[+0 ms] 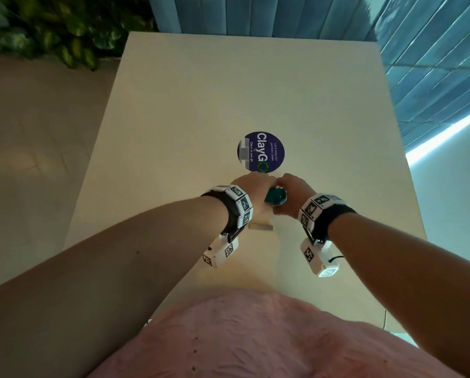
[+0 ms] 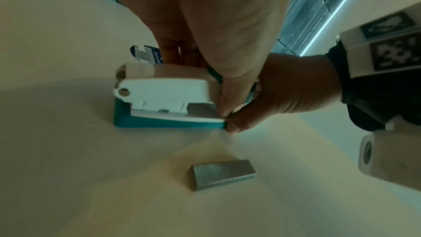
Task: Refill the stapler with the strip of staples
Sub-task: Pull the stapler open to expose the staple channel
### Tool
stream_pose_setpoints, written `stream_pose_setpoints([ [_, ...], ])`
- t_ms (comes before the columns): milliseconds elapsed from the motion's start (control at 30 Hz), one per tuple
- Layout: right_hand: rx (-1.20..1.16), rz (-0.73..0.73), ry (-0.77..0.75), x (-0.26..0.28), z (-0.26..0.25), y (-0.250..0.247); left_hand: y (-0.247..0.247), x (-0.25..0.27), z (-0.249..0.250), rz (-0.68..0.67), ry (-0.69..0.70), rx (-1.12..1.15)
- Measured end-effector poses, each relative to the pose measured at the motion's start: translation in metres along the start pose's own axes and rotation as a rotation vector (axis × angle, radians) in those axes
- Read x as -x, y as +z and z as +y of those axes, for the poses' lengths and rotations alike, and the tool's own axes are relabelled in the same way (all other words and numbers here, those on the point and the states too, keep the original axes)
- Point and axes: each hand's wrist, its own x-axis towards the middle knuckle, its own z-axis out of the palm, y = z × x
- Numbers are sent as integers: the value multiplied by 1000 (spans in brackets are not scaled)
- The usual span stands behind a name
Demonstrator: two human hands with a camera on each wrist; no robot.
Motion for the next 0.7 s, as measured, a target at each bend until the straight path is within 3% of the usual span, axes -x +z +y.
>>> stream_pose_setpoints([
  [167,-41,15,6,2,2,0,-11,4,-2,28,17,-7],
  [467,-119,38,-30,0,10,5,-44,66,-70,241,-5,412],
  [567,-113,37,-40,-1,11,5,-42,83,-103,286,-71,351],
  [700,-107,31,-54,-3,12,5,-21,89,-130,215,-182,249],
])
